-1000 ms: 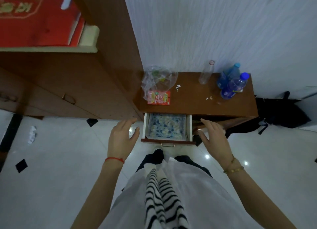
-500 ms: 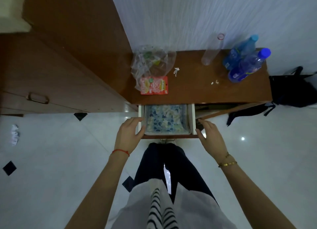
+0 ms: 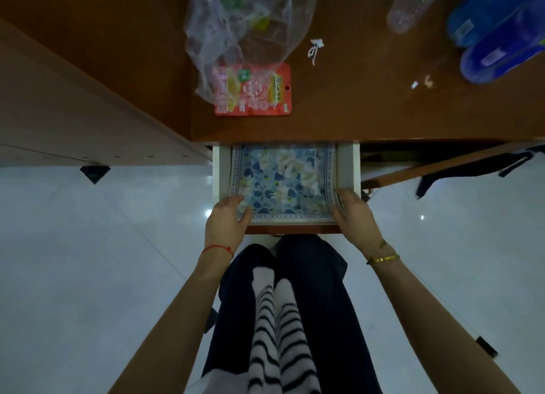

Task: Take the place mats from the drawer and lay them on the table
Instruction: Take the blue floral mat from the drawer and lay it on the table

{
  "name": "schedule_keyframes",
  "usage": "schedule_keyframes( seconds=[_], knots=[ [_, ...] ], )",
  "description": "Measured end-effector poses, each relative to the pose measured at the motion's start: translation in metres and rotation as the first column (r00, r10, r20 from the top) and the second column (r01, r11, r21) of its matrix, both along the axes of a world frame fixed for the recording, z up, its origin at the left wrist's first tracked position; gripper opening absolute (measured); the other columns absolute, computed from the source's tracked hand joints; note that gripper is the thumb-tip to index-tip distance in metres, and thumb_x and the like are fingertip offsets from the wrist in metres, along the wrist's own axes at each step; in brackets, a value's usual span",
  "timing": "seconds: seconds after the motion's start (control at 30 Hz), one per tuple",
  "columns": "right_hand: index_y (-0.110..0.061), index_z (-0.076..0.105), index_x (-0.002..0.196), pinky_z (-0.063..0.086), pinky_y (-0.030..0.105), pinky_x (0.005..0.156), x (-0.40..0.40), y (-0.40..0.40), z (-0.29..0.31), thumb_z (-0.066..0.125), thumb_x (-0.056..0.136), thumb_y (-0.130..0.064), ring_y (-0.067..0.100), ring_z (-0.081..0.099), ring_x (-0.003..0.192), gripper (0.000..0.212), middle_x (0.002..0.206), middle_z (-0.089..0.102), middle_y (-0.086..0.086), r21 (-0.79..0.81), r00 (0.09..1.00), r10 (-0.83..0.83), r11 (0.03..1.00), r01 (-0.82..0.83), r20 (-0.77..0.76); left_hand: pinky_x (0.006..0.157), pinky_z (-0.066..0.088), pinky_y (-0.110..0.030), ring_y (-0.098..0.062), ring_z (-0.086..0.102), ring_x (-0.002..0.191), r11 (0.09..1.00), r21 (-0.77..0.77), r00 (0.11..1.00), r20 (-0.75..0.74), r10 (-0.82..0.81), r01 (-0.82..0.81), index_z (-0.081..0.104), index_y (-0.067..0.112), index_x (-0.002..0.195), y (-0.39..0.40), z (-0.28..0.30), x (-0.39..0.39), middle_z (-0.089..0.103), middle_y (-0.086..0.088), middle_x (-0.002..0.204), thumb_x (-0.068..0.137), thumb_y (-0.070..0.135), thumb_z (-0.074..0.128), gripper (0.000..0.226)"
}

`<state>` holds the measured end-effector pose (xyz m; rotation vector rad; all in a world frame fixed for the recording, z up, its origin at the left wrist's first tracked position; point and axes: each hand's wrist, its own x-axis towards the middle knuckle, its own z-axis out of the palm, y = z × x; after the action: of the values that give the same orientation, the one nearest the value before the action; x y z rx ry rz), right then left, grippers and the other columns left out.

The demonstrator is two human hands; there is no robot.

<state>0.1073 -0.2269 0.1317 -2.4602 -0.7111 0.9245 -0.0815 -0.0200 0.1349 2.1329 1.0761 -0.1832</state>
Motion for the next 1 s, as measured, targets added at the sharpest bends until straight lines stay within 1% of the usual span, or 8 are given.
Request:
schedule_keyframes(
  seconds=[0.1, 0.17, 0.33, 0.4, 0.57, 0.73, 0.87, 1.0],
  knots=[
    [0.002, 0.048, 0.133, 0.048, 0.037, 0.087, 0.001, 0.012, -0.021, 0.054, 0.098, -0.018, 0.038, 0.058, 0.109, 0.041, 0.125, 0.055, 0.026, -0.050, 1.000, 0.018, 0.999, -0.020, -0.021, 0.085, 0.043, -0.021, -0.026, 0.062, 0.106, 1.000, -0.011, 0.999, -0.030, 0.022, -0.022, 0.059, 0.007, 0.128, 0.001, -0.018, 0.001, 0.064, -0.013, 0.123, 0.092, 0.024, 0.061, 0.039],
    [0.005, 0.048, 0.130, 0.047, 0.037, 0.084, 0.003, 0.020, -0.033, 0.054, 0.099, -0.017, 0.040, 0.057, 0.108, 0.039, 0.124, 0.053, 0.028, -0.093, 0.999, 0.020, 0.995, -0.024, -0.038, 0.081, 0.042, -0.020, -0.026, 0.063, 0.102, 0.999, -0.008, 0.998, -0.052, 0.044, -0.044, 0.059, 0.007, 0.128, 0.002, -0.027, 0.003, 0.065, -0.014, 0.119, 0.092, 0.023, 0.061, 0.039],
    [0.011, 0.045, 0.123, 0.048, 0.038, 0.079, 0.006, 0.034, -0.053, 0.049, 0.099, -0.018, 0.042, 0.060, 0.100, 0.038, 0.122, 0.054, 0.031, -0.224, 0.990, -0.074, 0.974, 0.047, -0.116, 0.084, 0.050, -0.032, -0.031, 0.063, 0.101, 0.996, -0.022, 0.992, -0.095, 0.082, -0.085, 0.058, 0.006, 0.127, 0.000, -0.041, 0.013, 0.065, -0.017, 0.116, 0.091, 0.023, 0.062, 0.040],
    [0.011, 0.043, 0.123, 0.048, 0.037, 0.078, 0.006, 0.038, -0.056, 0.046, 0.101, -0.019, 0.041, 0.061, 0.102, 0.038, 0.118, 0.057, 0.032, -0.277, 0.985, -0.107, 0.958, 0.067, -0.133, 0.084, 0.051, -0.034, -0.032, 0.063, 0.100, 0.995, -0.030, 0.988, -0.118, 0.095, -0.099, 0.059, 0.005, 0.126, 0.000, -0.044, 0.016, 0.065, -0.018, 0.114, 0.090, 0.022, 0.062, 0.039],
    [0.012, 0.040, 0.125, 0.047, 0.035, 0.079, 0.007, 0.043, -0.062, 0.045, 0.101, -0.019, 0.040, 0.060, 0.108, 0.040, 0.121, 0.058, 0.030, -0.335, 0.961, -0.214, 0.931, 0.146, -0.177, 0.085, 0.053, -0.037, -0.033, 0.063, 0.098, 0.993, -0.029, 0.986, -0.124, 0.114, -0.118, 0.061, 0.002, 0.123, 0.000, -0.049, 0.017, 0.065, -0.019, 0.110, 0.090, 0.018, 0.062, 0.037],
    [0.012, 0.044, 0.124, 0.040, 0.026, 0.074, 0.009, 0.040, -0.062, 0.052, 0.098, -0.014, 0.038, 0.059, 0.110, 0.037, 0.122, 0.058, 0.028, -0.309, 0.939, -0.306, 0.918, 0.248, -0.158, 0.089, 0.049, -0.032, -0.032, 0.062, 0.102, 0.988, -0.060, 0.983, -0.125, 0.133, -0.141, 0.058, 0.002, 0.125, 0.001, -0.050, 0.022, 0.063, -0.018, 0.117, 0.090, 0.016, 0.062, 0.038],
    [0.010, 0.048, 0.121, 0.046, 0.029, 0.076, 0.000, 0.038, -0.060, 0.058, 0.091, -0.008, 0.039, 0.062, 0.107, 0.036, 0.120, 0.060, 0.028, -0.220, 0.904, -0.418, 0.893, 0.393, -0.085, 0.088, 0.048, -0.029, -0.032, 0.063, 0.101, 0.986, -0.069, 0.983, -0.120, 0.140, -0.149, 0.056, 0.004, 0.127, -0.001, -0.048, 0.022, 0.065, -0.018, 0.116, 0.091, 0.016, 0.060, 0.039],
    [0.007, 0.052, 0.124, 0.035, 0.009, 0.070, -0.006, 0.040, -0.049, 0.062, 0.090, -0.008, 0.033, 0.061, 0.110, 0.039, 0.123, 0.062, 0.021, -0.084, 0.840, -0.536, 0.844, 0.530, -0.085, 0.086, 0.048, -0.028, -0.032, 0.064, 0.099, 0.989, -0.056, 0.986, -0.108, 0.131, -0.137, 0.057, 0.004, 0.127, -0.003, -0.047, 0.018, 0.065, -0.019, 0.115, 0.092, 0.017, 0.060, 0.038]
  ],
)
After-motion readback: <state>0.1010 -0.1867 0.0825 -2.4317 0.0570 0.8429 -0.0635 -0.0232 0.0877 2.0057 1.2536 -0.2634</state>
